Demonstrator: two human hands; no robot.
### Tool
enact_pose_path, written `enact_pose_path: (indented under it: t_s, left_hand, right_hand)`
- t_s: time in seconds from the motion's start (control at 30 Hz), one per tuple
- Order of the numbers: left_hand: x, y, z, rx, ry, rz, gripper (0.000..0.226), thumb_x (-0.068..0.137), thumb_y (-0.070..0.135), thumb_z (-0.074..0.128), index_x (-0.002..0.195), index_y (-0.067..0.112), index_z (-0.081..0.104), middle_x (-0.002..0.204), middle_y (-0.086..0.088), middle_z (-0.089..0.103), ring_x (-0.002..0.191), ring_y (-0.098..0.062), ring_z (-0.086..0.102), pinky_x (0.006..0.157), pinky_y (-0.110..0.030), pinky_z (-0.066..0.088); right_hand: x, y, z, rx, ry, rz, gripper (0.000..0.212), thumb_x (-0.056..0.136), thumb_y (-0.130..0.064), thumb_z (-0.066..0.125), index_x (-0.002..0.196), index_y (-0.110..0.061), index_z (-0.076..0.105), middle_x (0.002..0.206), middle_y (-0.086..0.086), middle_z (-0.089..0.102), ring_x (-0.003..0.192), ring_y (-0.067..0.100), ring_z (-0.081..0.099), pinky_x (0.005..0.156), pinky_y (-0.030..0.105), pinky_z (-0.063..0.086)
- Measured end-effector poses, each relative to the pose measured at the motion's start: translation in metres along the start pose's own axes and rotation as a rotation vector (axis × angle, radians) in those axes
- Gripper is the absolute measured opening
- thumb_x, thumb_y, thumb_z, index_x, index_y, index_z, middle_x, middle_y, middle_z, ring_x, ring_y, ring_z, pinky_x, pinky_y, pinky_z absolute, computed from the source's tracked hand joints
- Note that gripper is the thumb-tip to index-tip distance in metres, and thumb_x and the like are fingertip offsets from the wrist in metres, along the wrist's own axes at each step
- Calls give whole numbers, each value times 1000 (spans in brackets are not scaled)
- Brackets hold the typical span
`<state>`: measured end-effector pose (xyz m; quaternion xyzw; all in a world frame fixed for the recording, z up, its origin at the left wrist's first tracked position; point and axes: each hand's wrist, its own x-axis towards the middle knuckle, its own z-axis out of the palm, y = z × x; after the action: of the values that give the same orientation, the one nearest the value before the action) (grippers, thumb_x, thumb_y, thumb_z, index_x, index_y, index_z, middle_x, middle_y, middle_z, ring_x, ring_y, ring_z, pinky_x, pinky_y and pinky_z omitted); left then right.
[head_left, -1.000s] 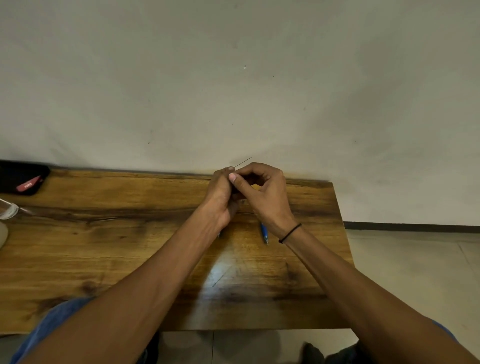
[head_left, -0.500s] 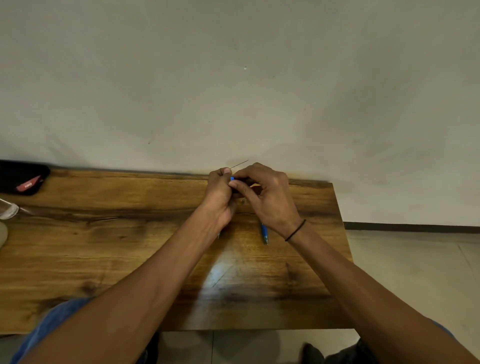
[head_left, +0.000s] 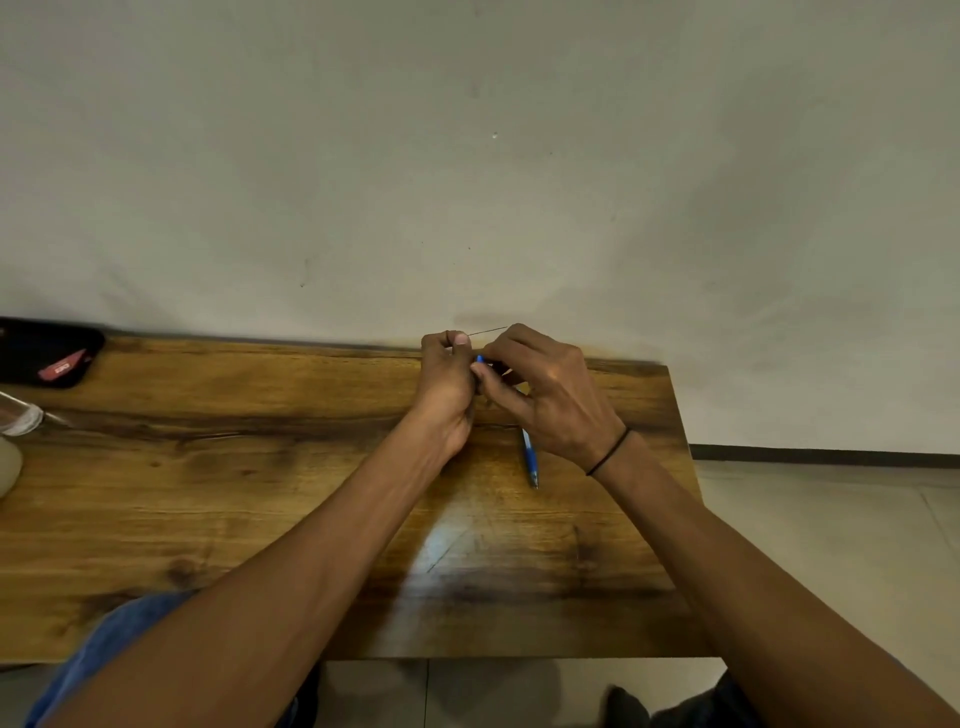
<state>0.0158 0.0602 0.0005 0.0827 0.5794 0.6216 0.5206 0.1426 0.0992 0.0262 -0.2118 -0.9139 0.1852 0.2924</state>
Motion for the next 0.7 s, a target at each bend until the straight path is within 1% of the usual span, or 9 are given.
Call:
enact_pose_path:
  t_s: [0.03,0.07,0.1,0.17,0.27,0.37,0.53,0.63,0.7]
  left_hand:
    - [0,1,1,28,9,14,6,114,19,42,116,17,47,117,-17,58,96,-25,63,96,-50,60]
    - [1,1,1,54,23,30,6,114,19,42,113,19,47,112,-15,58,95,-26,60,95,-51,59]
    - [2,1,1,76,39,51,6,114,18,41,112,19,47,105,-13,59,88,-23,59,86,-46,59]
    - [5,0,0,110,69,89,6,114,16,40,113,18,46,93,-6,57,74,-14,52,65,-31,48]
    - [8,-2,-1,104,92,84,7,114,15,41,115,17,47,93,-5,57,74,-13,50,63,-28,43]
    - [9,-2,-2,103,100,67,8,114,14,41,112,18,48,98,-7,57,76,-14,50,64,-28,43]
    - [11,-3,-1,101,137,76,11,114,14,40,109,20,47,88,-5,56,70,-13,50,58,-26,43]
    - [10,-5,0,81,162,94,18,113,11,40,100,22,46,86,-4,56,73,-14,54,59,-28,47]
    - [8,-6,0,76,171,106,16,113,11,40,102,22,45,86,-4,57,74,-14,56,61,-30,48]
  right_hand:
    - [0,1,1,20,16,17,13,103,-14,65,102,-3,73,95,8,67,78,22,67,67,43,59]
    - [0,2,2,47,38,39,12,103,-14,66,101,-5,73,93,6,68,79,20,67,68,41,59]
    - [0,3,3,80,64,66,11,103,-15,67,100,-6,74,92,4,69,79,17,67,69,39,59]
    - [0,3,5,143,103,108,11,102,-17,69,100,-7,75,91,1,70,81,9,68,71,32,60]
    - [-1,4,6,184,95,110,12,102,-18,69,104,-7,75,93,0,71,84,7,69,73,26,60]
    - [-2,4,6,195,88,99,12,103,-17,69,105,-7,75,95,1,72,87,10,70,74,28,61]
    - [-2,3,6,196,143,128,9,99,-12,71,98,-4,76,90,3,74,82,13,72,71,36,62]
    - [-2,-4,11,268,199,262,7,95,-8,74,91,-3,76,84,3,75,74,15,75,65,39,63]
    - [-1,-12,16,427,253,410,8,94,-5,72,87,-2,74,78,7,75,69,19,77,61,40,65]
